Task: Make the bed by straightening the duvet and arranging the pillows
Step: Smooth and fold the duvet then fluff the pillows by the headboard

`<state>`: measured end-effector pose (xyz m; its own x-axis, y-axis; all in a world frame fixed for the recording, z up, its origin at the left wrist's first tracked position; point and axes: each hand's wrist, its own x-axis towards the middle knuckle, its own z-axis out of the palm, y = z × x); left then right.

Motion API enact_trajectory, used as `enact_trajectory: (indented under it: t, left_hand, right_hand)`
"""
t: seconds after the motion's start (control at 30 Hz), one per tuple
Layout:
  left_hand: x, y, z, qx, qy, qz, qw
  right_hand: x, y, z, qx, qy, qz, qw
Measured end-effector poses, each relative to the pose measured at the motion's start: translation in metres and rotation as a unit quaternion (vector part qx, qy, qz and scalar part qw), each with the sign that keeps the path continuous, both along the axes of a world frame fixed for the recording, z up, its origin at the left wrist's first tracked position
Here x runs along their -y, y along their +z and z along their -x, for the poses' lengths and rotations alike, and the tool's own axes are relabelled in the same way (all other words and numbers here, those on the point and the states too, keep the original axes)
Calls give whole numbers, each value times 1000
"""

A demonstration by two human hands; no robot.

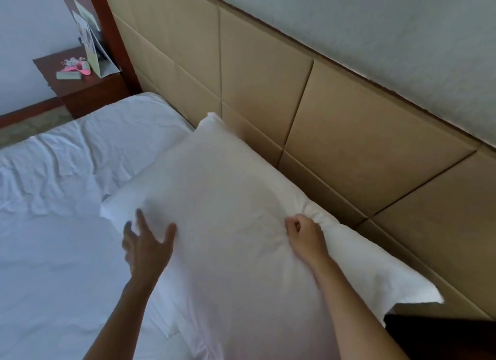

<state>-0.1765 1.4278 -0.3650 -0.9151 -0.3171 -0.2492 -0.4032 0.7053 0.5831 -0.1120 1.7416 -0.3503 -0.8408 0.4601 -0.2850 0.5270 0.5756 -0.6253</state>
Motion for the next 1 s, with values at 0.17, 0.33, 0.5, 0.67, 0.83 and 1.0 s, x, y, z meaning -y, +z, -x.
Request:
enact_trajectory:
  t: [0.17,0.33,0.5,0.67,0.83,1.0]
  left_hand:
    - [-43,40,67,-23,-374,102,921]
    - [-107,28,75,130,-523,225,812]
    - [-130,20,45,165,-521,286,787]
    - [-137,25,-8,193,-507,296,786]
    - [-143,18,-91,218,-501,282,789]
    - [-143,5,-167,259,-487,264,791]
  right_hand:
    - [-2,3,-27,7,64,-47,997]
    - [-8,-12,-73,96,73,-131,984]
    - [-15,-17,-80,189,61,-109,974]
    - [-12,-12,-98,187,110,-97,971]
    - [-12,-23,-144,169,138,-100,971]
    - [-12,-27,-161,169,174,-131,961]
